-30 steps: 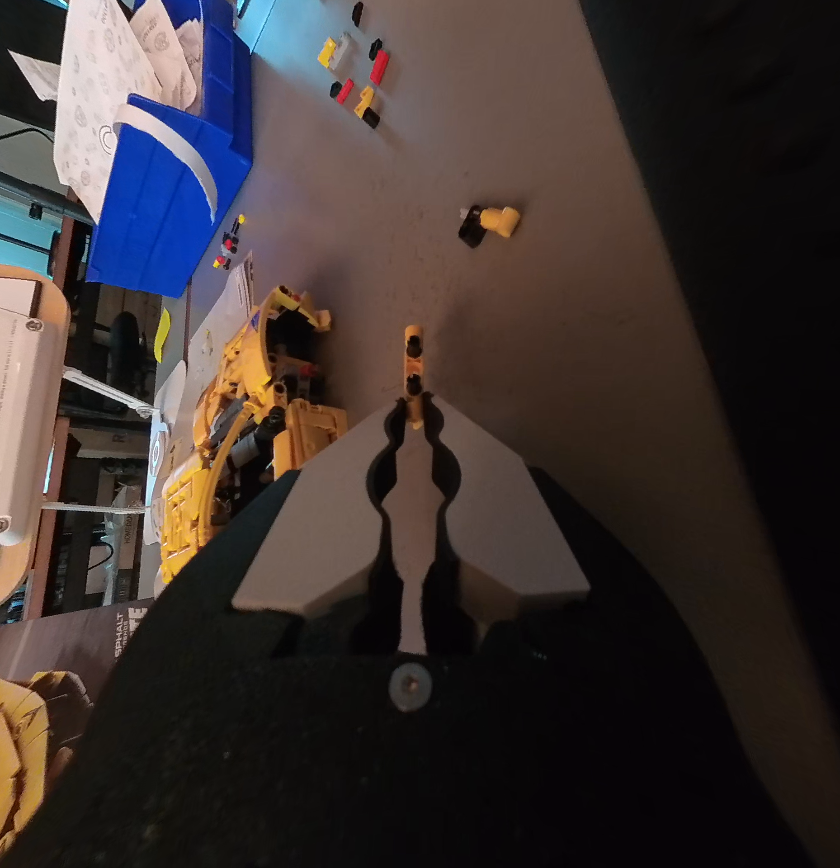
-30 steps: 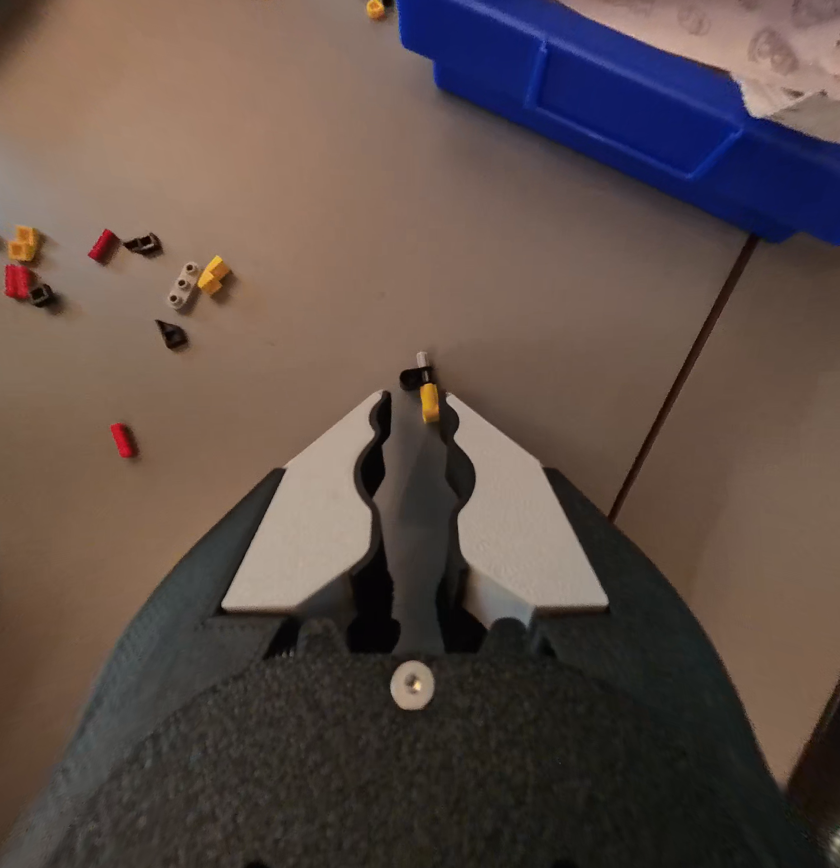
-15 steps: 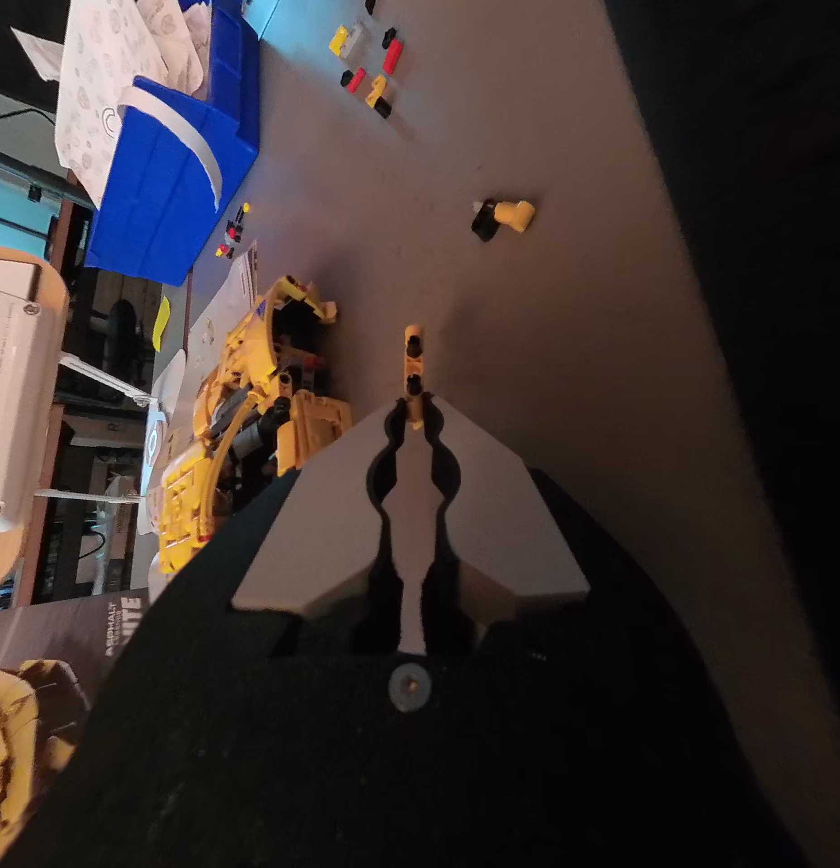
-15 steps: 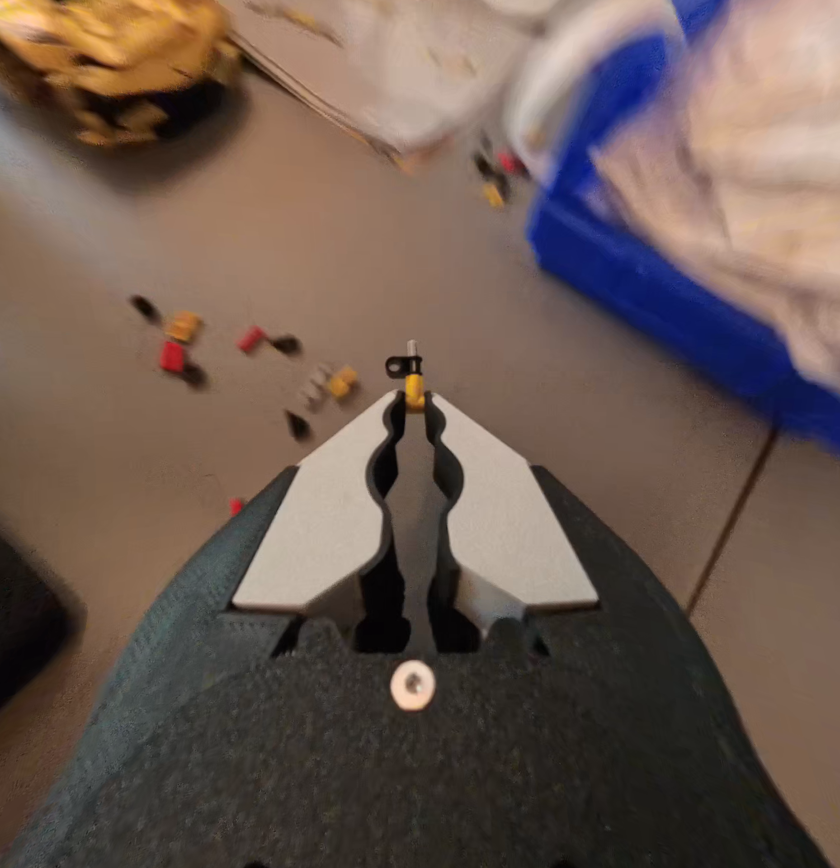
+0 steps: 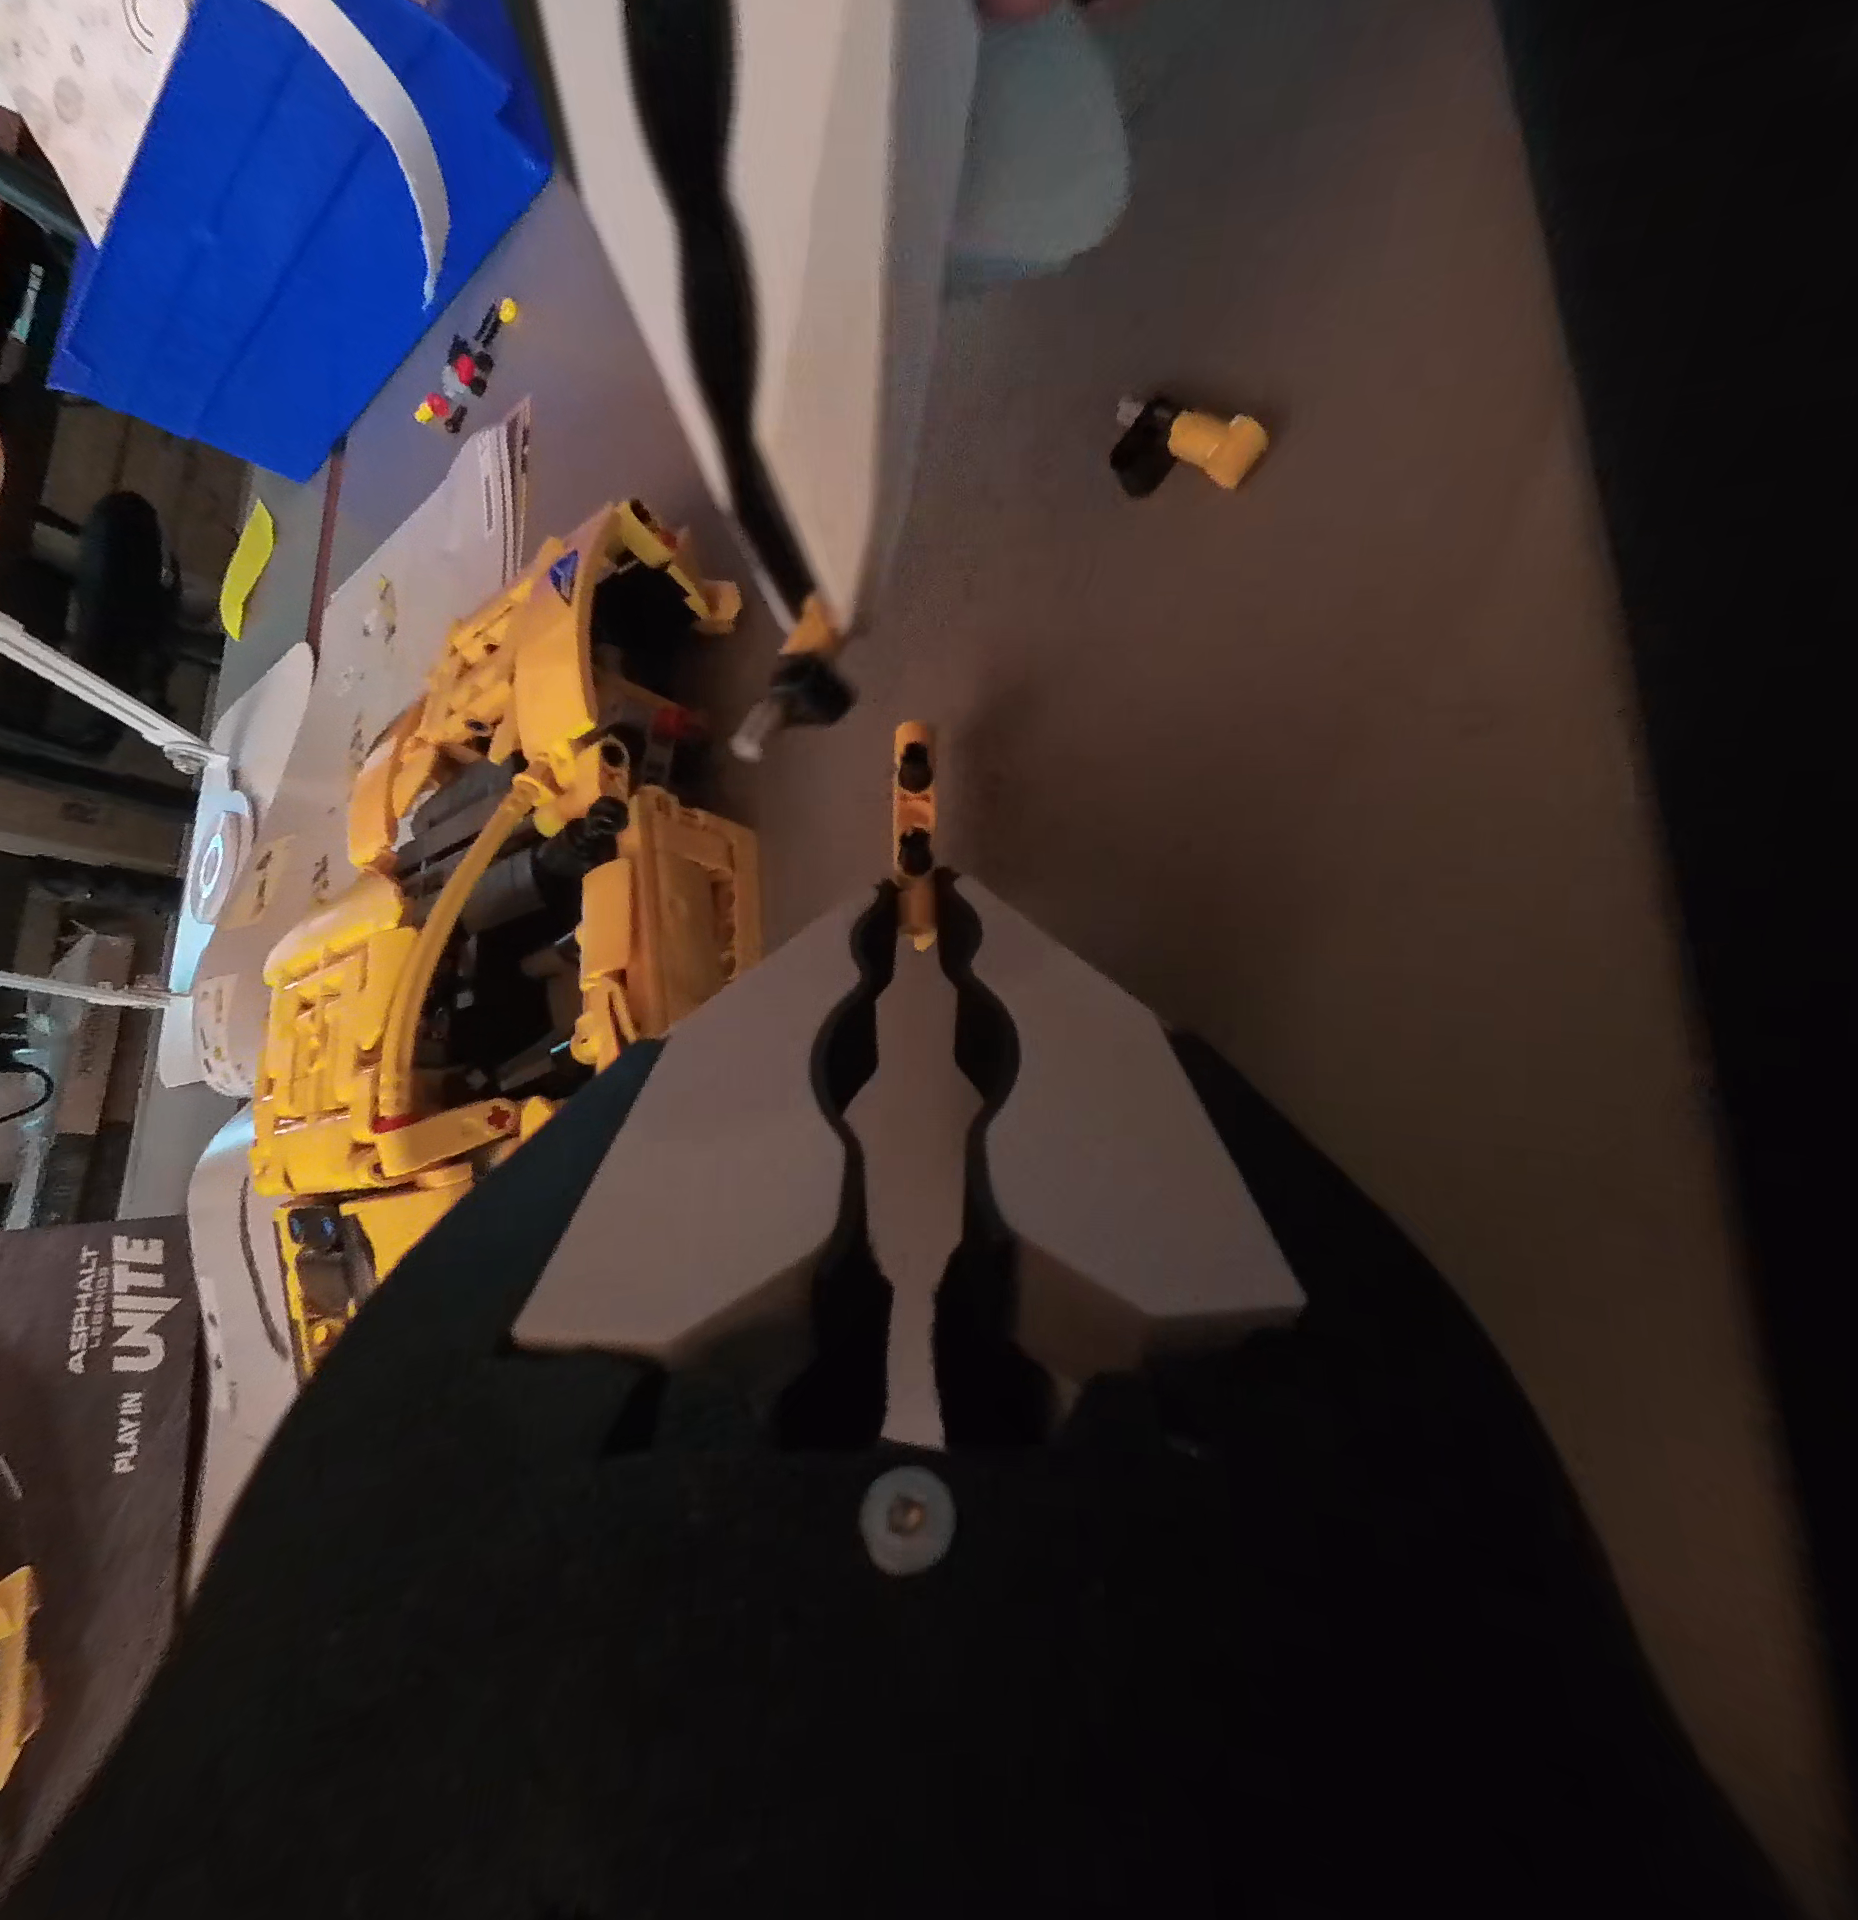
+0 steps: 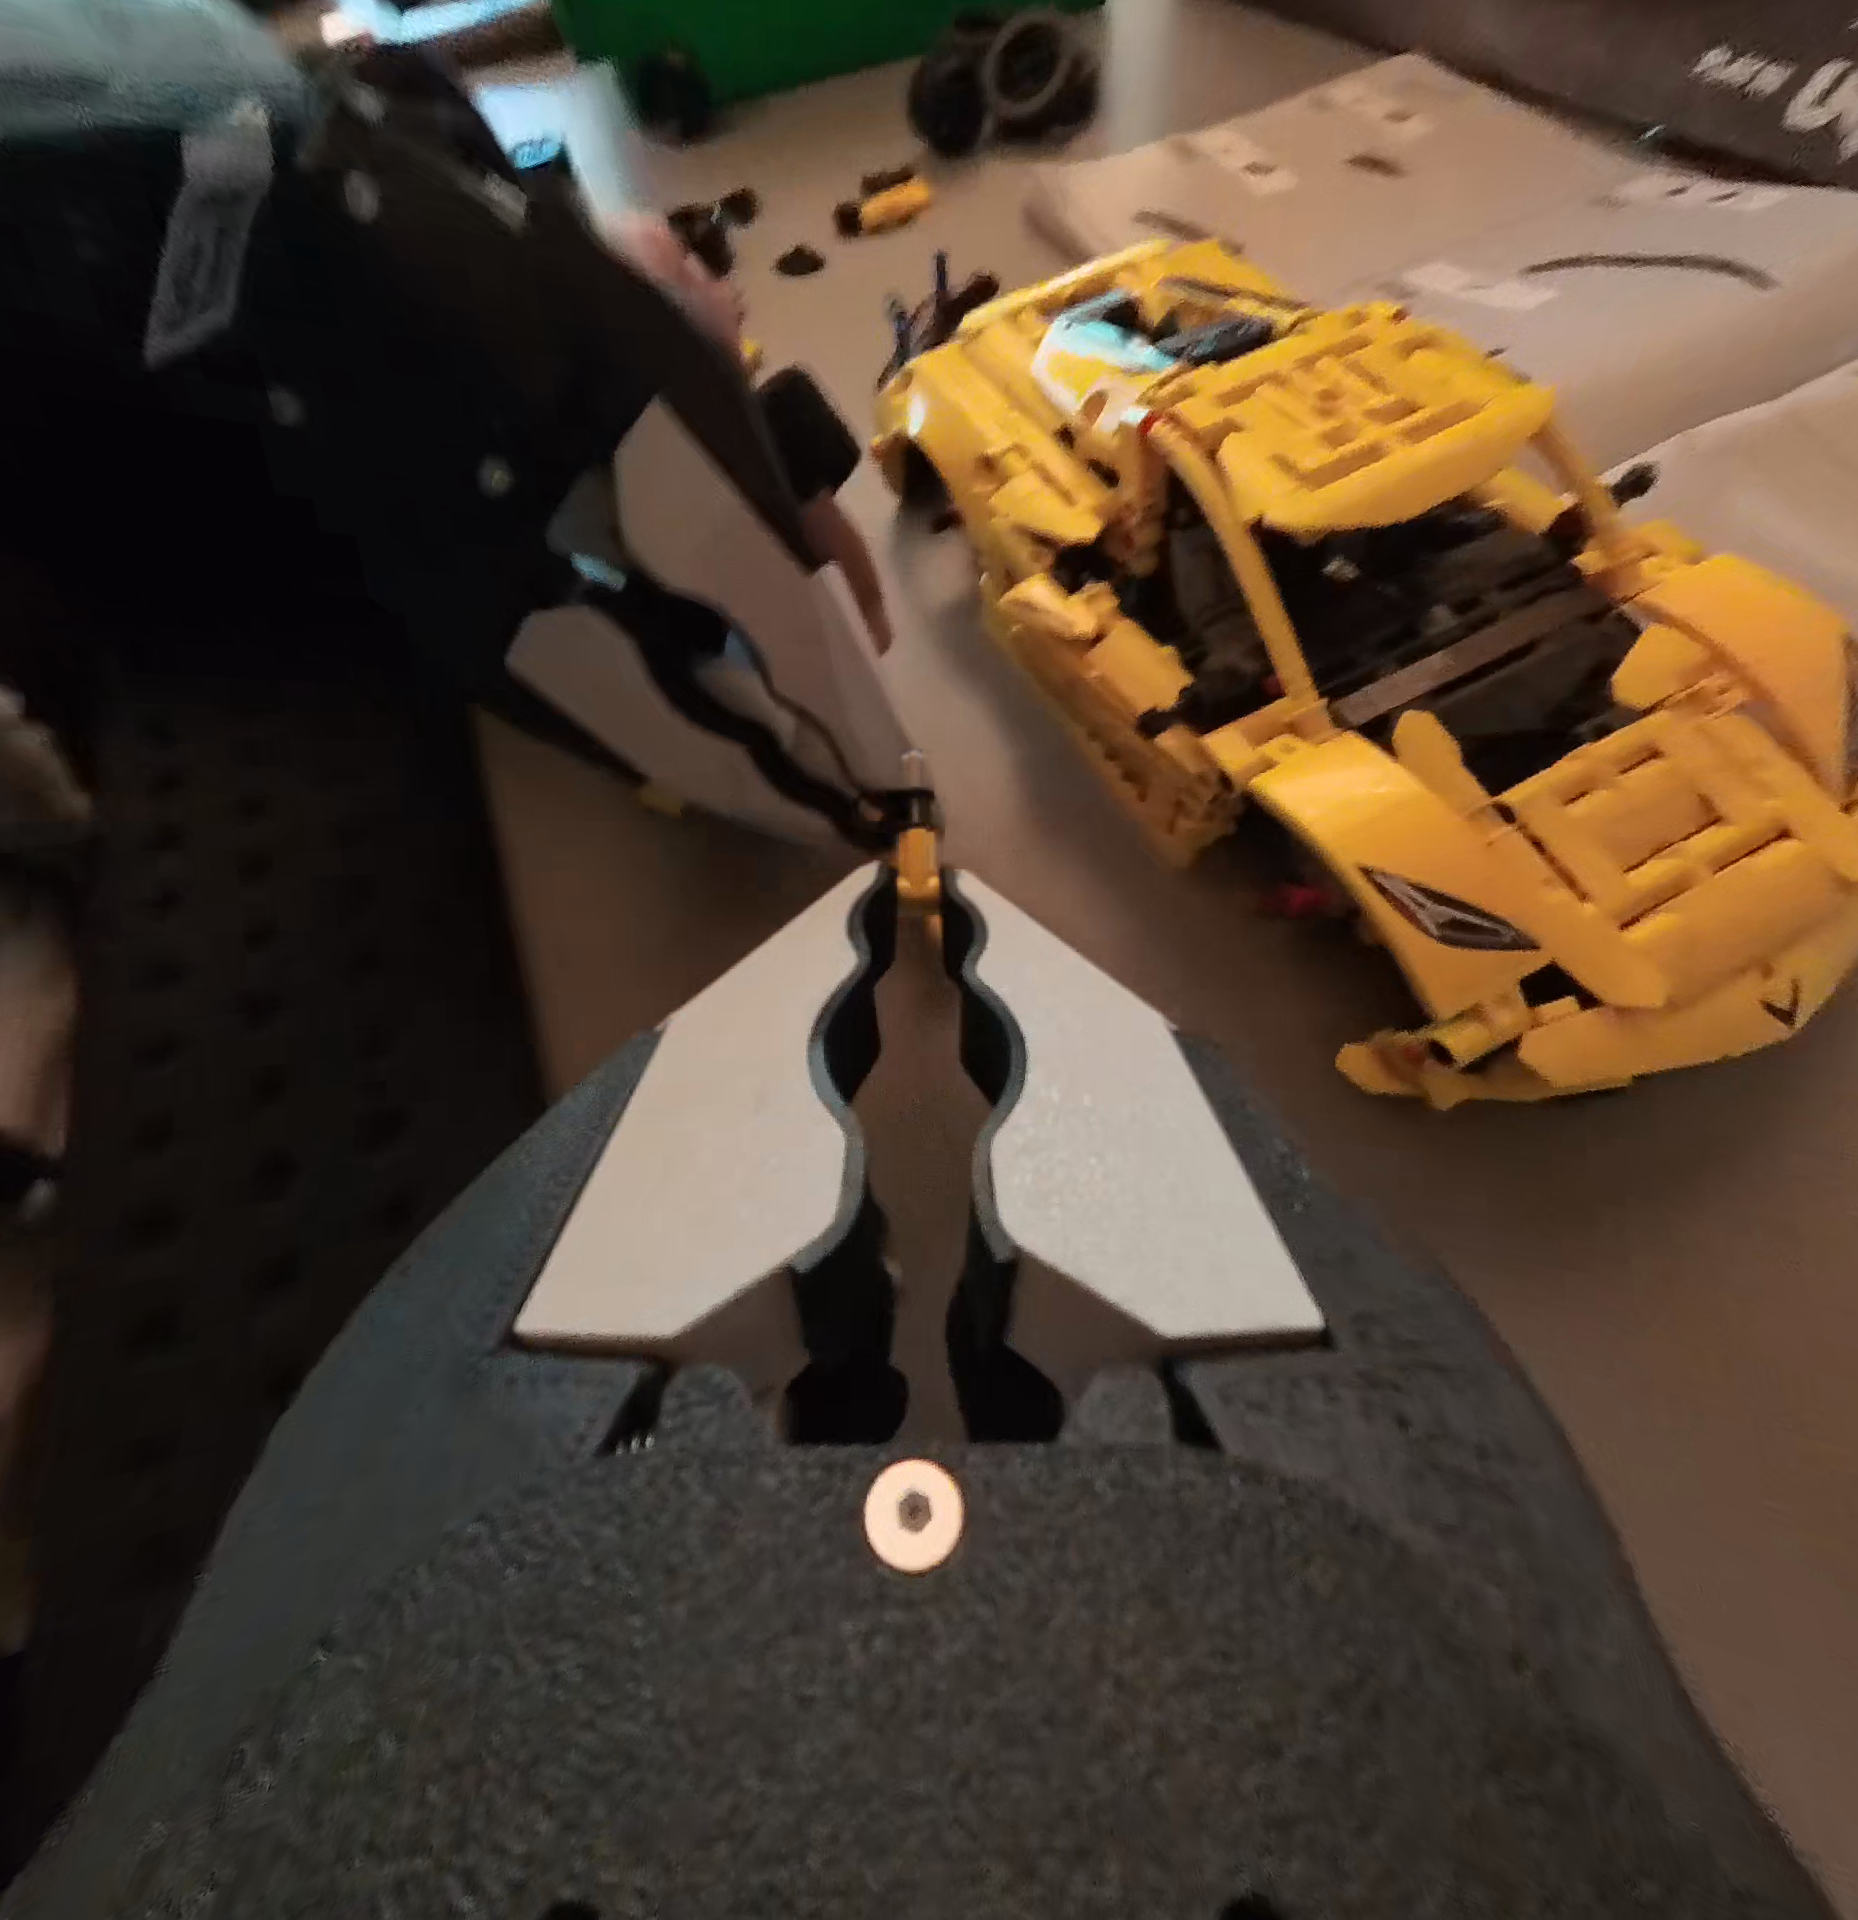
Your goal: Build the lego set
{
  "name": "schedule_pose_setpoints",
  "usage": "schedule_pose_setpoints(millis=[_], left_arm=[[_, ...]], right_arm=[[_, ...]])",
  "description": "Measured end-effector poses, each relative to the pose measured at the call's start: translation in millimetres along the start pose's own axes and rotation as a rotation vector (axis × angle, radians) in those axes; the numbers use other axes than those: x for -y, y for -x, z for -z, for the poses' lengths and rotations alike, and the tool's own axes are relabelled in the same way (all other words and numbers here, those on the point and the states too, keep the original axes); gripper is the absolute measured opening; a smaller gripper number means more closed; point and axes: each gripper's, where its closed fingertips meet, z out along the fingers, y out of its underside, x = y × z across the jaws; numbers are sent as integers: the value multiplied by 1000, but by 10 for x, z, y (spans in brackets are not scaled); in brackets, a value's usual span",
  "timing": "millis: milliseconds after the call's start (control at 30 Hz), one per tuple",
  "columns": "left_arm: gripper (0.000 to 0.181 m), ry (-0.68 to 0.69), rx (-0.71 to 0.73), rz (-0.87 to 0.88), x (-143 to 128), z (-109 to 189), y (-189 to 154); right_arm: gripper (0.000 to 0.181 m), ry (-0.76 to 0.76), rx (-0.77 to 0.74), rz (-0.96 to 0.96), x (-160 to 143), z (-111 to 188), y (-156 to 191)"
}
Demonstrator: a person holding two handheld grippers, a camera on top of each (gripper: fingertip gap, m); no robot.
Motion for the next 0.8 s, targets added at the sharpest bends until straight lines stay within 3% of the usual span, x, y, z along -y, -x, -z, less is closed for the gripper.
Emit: schedule_pose_setpoints(millis=[133,267,433,500,600,700,800], left_arm=[[7,0,-35,54,9,20,-34],[8,-27,-134,199,39,52,-88],[22,-116,-258,370,197,159,-132],[22,-208,-266,466,333,255,-21],[22,-324,-123,597,417,381,379],[22,-357,-28,577,415,469,526],[17,-461,-126,648,540,579,501]], right_arm=[[8,-83,-87,-88,143,10,-167],[8,-117,-55,-214,135,17,-232],[8,-190,-82,-303,201,92,-273],[8,-243,-45,-342,284,95,-189],[8,-294,46,-385,377,57,-32],[7,-366,219,-493,488,68,115],[7,-401,411,-556,565,122,277]])
